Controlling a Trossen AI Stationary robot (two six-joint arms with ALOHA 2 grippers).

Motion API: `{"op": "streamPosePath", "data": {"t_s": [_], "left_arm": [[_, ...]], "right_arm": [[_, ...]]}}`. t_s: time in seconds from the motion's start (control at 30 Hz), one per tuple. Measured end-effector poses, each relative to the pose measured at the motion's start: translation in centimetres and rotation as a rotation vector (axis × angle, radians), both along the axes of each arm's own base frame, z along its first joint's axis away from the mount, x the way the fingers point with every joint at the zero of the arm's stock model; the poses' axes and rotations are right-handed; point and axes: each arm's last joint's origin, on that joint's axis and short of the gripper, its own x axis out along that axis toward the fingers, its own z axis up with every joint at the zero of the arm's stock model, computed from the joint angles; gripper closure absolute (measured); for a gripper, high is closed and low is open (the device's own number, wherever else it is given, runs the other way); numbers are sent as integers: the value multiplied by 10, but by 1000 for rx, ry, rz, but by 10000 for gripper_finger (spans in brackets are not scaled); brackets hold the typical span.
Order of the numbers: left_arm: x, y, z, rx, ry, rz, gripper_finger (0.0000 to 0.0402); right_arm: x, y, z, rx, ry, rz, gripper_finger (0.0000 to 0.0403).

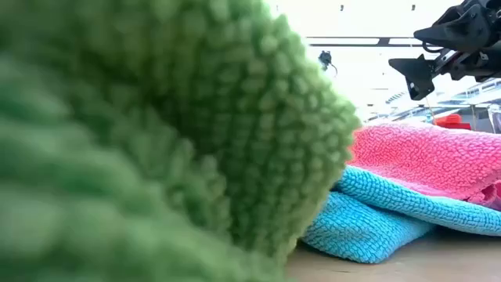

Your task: Fold microfiber towels

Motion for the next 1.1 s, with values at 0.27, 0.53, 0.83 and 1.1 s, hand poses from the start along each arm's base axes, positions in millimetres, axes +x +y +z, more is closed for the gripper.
{"op": "streamPosePath", "data": {"t_s": [0.27,0.53,0.83,1.1], "left_arm": [[0,0,0,0,0,0,351],[0,0,0,0,0,0,344],[0,0,0,0,0,0,350],[0,0,0,0,0,-1,343]], "right_arm": [[0,0,0,0,0,-1,128],[0,0,0,0,0,0,128],[0,0,0,0,0,0,128],[0,0,0,0,0,0,128]]}}
